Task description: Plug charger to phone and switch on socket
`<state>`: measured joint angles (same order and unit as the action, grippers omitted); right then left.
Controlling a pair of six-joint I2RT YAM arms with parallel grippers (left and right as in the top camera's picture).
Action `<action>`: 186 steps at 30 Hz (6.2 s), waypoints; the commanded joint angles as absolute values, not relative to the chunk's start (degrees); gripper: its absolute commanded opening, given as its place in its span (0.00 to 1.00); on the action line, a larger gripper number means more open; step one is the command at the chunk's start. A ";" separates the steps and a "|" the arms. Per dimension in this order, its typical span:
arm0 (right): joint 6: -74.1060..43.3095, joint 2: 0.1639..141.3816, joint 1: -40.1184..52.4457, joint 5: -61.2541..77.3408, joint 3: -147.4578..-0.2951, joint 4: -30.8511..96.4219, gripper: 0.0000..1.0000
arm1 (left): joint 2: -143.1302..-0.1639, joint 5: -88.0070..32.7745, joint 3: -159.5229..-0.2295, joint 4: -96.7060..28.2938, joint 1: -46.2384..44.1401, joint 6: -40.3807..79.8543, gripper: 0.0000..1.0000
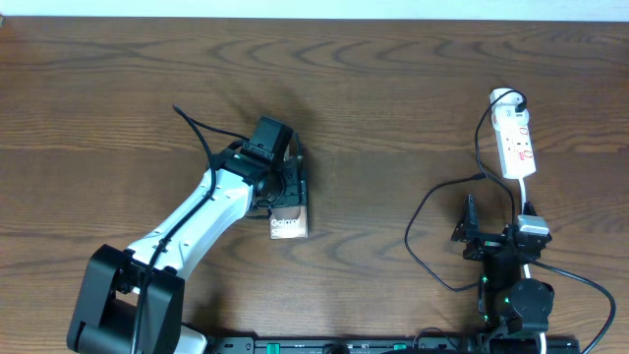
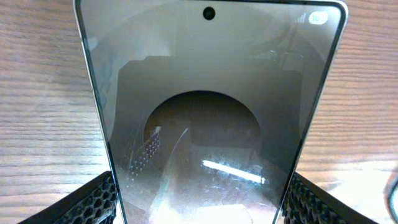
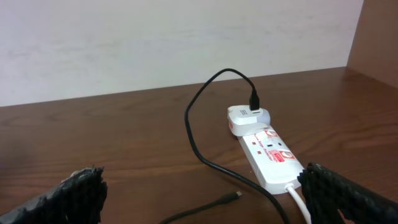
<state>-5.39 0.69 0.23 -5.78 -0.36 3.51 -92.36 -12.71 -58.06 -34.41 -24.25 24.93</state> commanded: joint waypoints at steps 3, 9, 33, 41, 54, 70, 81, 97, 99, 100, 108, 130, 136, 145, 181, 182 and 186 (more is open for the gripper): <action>-4.62 0.38 0.80 -5.63 -0.30 3.70 0.99 | -90.74 -19.31 -59.61 -34.48 -24.12 25.69 0.56; -4.62 0.38 0.80 -5.63 -0.30 3.70 0.99 | -90.74 -26.41 -59.61 -34.50 -24.12 26.92 0.56; -4.62 0.38 0.80 -5.63 -0.30 3.70 0.99 | -90.74 -44.05 -59.61 -35.59 -24.12 30.57 0.56; -4.62 0.38 0.80 -5.63 -0.30 3.70 0.99 | -90.74 -50.00 -59.61 -35.51 -24.12 32.32 0.55; -4.62 0.38 0.80 -5.63 -0.30 3.70 0.99 | -90.74 -59.64 -59.61 -31.48 -23.03 39.75 0.56; -4.62 0.38 0.80 -5.63 -0.30 3.70 0.99 | -90.76 -68.03 -59.59 -27.94 -19.62 52.88 0.56; -4.62 0.38 0.80 -5.63 -0.30 3.70 0.99 | -90.76 -68.69 -59.59 -27.00 -19.64 56.25 0.56; -4.62 0.38 0.80 -5.63 -0.30 3.70 0.99 | -90.76 -70.11 -59.59 -26.15 -19.64 56.27 0.56; -4.62 0.38 0.80 -5.63 -0.30 3.70 0.99 | -90.76 -70.11 -59.59 -25.91 -19.62 56.29 0.56; -4.62 0.38 0.80 -5.63 -0.30 3.70 0.99 | -90.76 -70.11 -59.59 -25.87 -19.62 56.29 0.56; -4.62 0.38 0.80 -5.63 -0.30 3.70 0.99 | -90.76 -70.06 -59.59 -25.10 -19.64 56.49 0.56; -4.62 0.38 0.80 -5.63 -0.30 3.70 0.99 | -90.76 -69.17 -59.59 -13.78 -19.62 56.69 0.56; -4.62 0.38 0.80 -5.63 -0.30 3.70 0.99 | -90.76 -66.39 -59.59 -12.62 -19.62 56.42 0.56; -4.69 0.38 0.82 -5.32 -0.30 3.70 0.99 | -90.76 -66.35 -59.59 -8.40 -19.62 56.45 0.56; -25.78 0.51 0.80 17.30 -6.76 11.55 0.99 | -90.76 -63.57 -59.59 -7.77 -19.62 56.45 0.56; -23.64 0.89 0.80 15.92 -9.21 14.68 0.99 | -90.76 -63.57 -59.59 -7.77 -19.62 56.45 0.56; -16.97 3.22 0.80 13.21 -17.80 24.29 0.99 | -90.76 -63.57 -59.59 -7.77 -19.62 56.47 0.56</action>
<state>-25.76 1.67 0.23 15.27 -11.07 20.73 -92.36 -62.41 -58.06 -8.47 -19.92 56.80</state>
